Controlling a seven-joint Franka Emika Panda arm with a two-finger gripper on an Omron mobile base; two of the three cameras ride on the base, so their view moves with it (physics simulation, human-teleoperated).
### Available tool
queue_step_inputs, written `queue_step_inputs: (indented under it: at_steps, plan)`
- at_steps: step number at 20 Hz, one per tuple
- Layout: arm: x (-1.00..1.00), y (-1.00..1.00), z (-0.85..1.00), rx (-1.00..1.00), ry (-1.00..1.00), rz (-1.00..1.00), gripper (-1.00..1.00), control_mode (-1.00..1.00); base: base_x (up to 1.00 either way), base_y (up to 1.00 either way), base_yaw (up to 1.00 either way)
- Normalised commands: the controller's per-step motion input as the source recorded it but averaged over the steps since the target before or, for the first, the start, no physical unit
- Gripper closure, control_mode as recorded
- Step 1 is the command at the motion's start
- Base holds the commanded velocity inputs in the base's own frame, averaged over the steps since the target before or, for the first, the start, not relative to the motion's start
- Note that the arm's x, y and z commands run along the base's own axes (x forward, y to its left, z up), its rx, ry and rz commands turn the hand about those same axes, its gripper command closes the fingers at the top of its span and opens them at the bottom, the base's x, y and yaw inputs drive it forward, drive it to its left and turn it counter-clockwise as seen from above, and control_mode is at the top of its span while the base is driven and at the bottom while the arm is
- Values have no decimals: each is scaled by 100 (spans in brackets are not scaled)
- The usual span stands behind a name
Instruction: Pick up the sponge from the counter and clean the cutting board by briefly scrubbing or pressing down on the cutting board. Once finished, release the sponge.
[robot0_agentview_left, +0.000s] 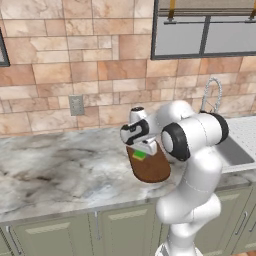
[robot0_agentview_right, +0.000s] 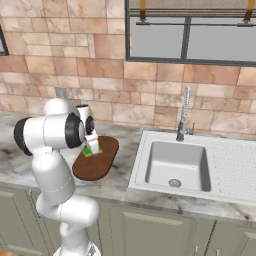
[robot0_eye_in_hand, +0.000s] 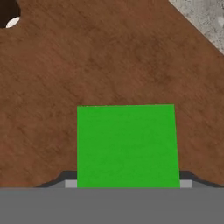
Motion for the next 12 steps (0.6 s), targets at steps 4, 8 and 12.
queue_step_inputs:
  at_steps: [4,8,12]
  plan:
    - [59,0,0,0,0,0,100,-100,0,0,0]
    - [59,0,0,0,0,0,100,-100,0,0,0]
    - [59,0,0,0,0,0,100,-100,0,0,0]
